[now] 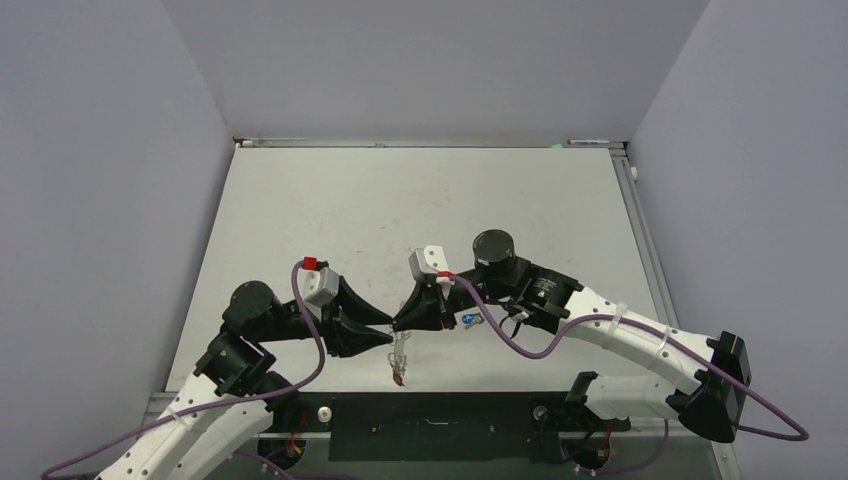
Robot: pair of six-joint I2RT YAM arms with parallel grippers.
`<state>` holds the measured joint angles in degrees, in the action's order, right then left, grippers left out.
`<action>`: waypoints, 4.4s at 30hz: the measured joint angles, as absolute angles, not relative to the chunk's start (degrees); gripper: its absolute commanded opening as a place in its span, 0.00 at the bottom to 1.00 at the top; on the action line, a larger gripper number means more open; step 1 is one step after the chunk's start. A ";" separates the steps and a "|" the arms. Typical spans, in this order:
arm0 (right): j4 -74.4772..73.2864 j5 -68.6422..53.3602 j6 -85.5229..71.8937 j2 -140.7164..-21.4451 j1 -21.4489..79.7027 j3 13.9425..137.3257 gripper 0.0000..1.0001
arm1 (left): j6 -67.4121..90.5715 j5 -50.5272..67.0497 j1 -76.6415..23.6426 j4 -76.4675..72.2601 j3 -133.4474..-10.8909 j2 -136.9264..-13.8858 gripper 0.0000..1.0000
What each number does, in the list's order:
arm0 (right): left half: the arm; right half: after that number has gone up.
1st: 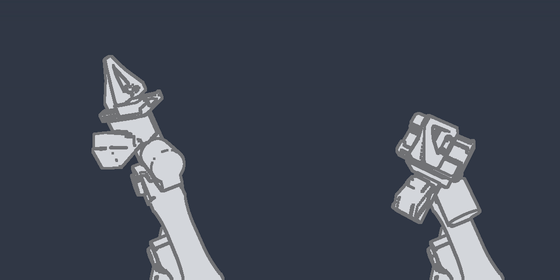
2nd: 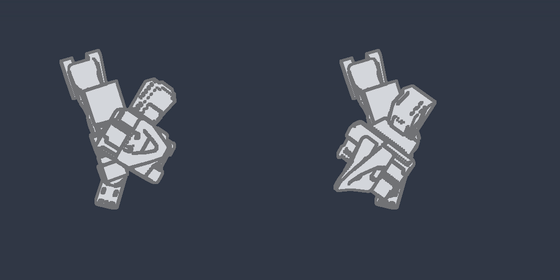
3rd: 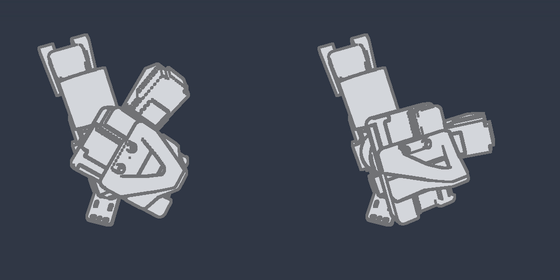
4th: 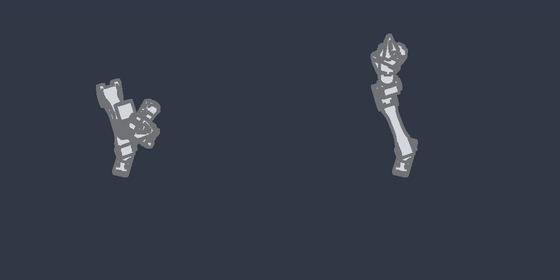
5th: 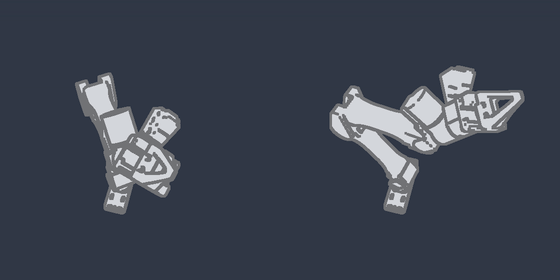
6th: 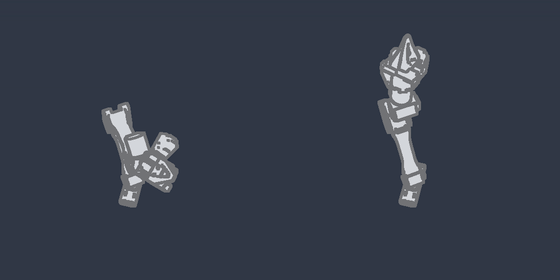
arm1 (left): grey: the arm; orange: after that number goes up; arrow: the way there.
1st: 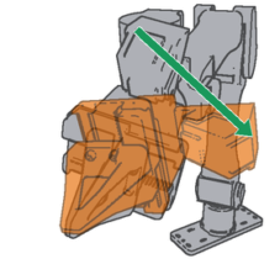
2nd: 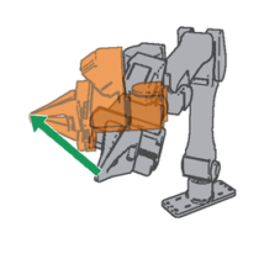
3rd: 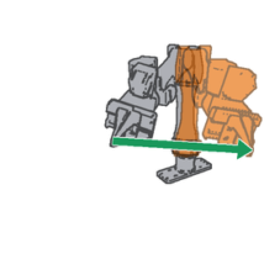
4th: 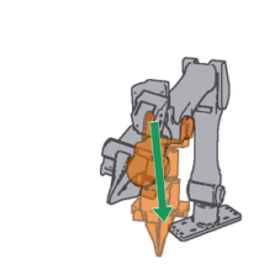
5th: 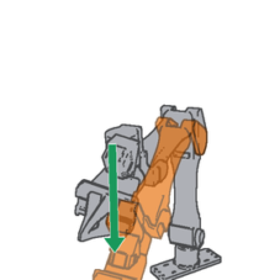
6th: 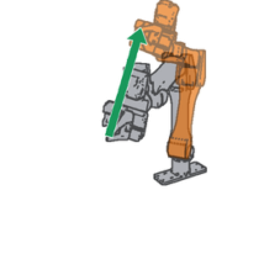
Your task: Put the keys on the keyring
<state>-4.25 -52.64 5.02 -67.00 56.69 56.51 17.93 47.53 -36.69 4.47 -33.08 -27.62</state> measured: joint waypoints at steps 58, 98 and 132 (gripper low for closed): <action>16.97 -40.82 -7.84 -63.22 55.55 53.17 0.53 | 13.89 38.04 -33.67 8.27 -32.49 -18.09 0.00; 5.89 -37.43 2.31 -105.65 58.26 58.43 0.35 | 14.31 -1.13 -31.92 23.38 -37.60 -26.00 0.39; 9.85 -48.49 4.05 -115.46 55.13 62.92 0.31 | 14.28 0.93 -31.00 23.38 -37.60 -25.23 0.39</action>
<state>9.85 -48.49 4.05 -115.46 55.13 62.92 14.28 0.93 -31.00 23.38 -37.60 -25.23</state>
